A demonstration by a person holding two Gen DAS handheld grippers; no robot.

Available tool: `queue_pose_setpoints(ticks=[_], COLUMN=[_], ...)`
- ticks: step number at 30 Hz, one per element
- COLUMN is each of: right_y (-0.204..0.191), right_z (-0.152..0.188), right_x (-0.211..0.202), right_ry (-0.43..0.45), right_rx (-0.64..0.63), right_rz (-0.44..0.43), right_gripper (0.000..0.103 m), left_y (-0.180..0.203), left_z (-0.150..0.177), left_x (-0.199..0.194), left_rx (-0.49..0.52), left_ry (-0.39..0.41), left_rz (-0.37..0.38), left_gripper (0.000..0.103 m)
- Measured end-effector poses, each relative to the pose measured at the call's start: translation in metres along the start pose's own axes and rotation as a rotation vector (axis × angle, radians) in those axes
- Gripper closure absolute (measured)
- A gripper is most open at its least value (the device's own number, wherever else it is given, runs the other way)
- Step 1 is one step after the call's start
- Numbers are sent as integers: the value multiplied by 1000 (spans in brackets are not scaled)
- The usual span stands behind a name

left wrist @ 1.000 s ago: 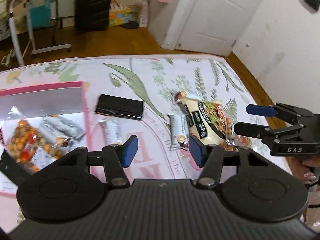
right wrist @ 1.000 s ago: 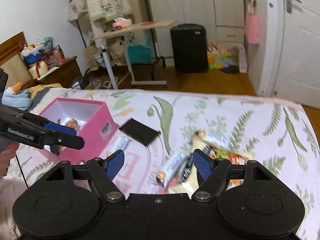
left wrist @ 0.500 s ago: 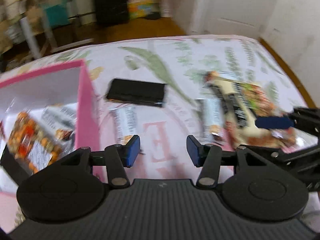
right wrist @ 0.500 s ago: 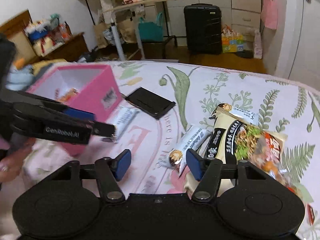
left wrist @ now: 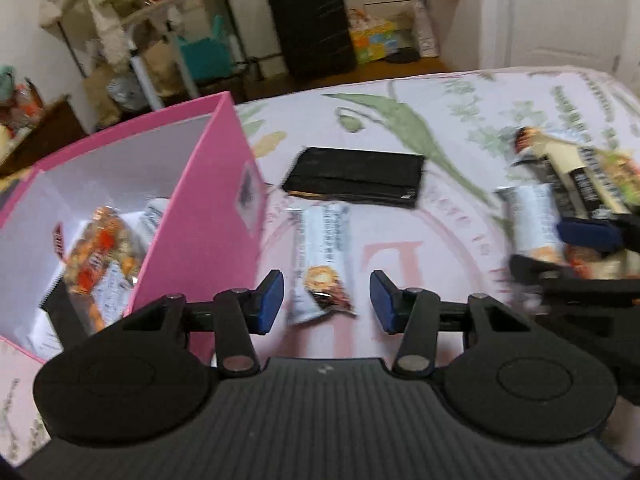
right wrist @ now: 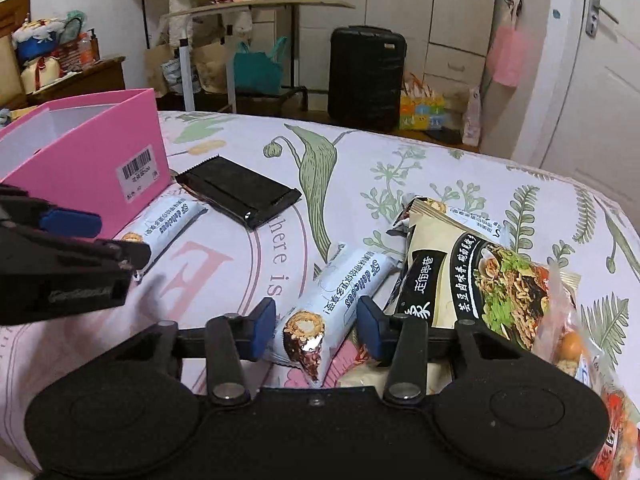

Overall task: Organize snacks
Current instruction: 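Move the right gripper to the white-wrapped chocolate bar on the bedspread, then grasp the white-wrapped bar by its end with the right gripper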

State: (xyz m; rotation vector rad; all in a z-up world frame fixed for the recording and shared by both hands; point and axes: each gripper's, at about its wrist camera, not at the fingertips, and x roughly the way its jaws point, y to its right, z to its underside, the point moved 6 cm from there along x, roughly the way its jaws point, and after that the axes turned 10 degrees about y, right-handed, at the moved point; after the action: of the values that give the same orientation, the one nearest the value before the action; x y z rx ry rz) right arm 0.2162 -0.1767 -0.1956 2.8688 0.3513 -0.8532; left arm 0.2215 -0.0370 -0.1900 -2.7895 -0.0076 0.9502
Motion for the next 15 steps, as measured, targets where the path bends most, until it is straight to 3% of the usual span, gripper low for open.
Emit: queue_pose_setpoints(ticks=[3,6,11,15], right_y=[-3,-4,-5,-10], right_z=[2,2,6,7], right_x=[-5,-12,-14,-7], right_ry=[2,10,-7,-28], right_rx=[-15,7,42,45], right_rz=[-11,-47,-72,-52], right_gripper=[64,67,66,59], left_y=[5,4,1,0], left_z=[4,8,9,8], left_x=[8,19,26,28], left_rx=[26,-3,-57,-65], left_ry=[-25,-73,-105,-107], left_rz=[-44,-53,-34,-24], left_gripper=[56,56,60,67])
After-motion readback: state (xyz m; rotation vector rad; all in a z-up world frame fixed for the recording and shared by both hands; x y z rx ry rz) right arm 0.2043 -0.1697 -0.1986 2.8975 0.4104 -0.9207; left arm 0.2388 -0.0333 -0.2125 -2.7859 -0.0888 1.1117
